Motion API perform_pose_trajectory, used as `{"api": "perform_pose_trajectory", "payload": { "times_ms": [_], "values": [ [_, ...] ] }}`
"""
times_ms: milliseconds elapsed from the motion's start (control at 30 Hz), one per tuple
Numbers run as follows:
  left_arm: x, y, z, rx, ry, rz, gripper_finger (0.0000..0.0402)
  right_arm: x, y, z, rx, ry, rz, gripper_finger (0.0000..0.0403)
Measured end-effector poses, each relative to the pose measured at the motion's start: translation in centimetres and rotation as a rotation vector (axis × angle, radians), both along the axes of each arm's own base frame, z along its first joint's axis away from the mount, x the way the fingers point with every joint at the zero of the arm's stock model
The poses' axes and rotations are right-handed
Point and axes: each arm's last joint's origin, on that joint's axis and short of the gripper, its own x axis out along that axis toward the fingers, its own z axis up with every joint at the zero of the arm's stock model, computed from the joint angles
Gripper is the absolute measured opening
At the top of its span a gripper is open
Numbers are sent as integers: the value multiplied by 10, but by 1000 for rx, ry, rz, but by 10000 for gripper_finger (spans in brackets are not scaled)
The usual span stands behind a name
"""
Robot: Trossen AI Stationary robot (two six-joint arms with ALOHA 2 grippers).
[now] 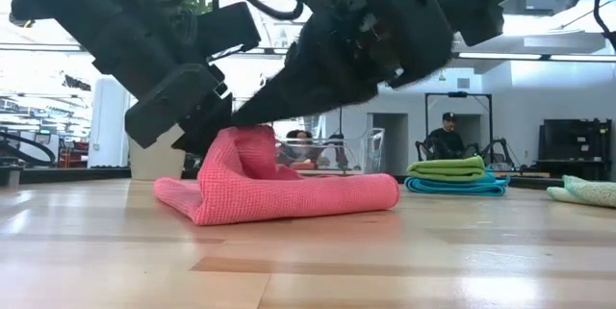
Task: Fold microfiber towels
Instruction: Fold pink microfiber towel
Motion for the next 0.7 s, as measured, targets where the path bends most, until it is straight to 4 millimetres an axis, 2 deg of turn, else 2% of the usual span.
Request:
{"api": "perform_pose_trajectory", "payload": {
  "times_ms": [167,267,367,500,600,700],
  "values": [
    [-5,-1,4,-4,8,22,0,2,-5,0,-10,-4,-2,150],
    [-14,0,15,0,26,51,0,3,-8,2,-13,-8,-10,178],
    [-30,2,32,20,45,102,0,1,-9,15,-32,-38,-9,195],
    [-46,-1,61,-21,-70,171,0,-10,-14,38,-70,-2,-31,198],
    [-44,-16,76,-107,-184,92,0,-23,-19,50,-72,71,-61,188],
    [-38,-38,79,-158,-259,-52,0,-38,-20,40,-31,100,-88,174]
  ]
}}
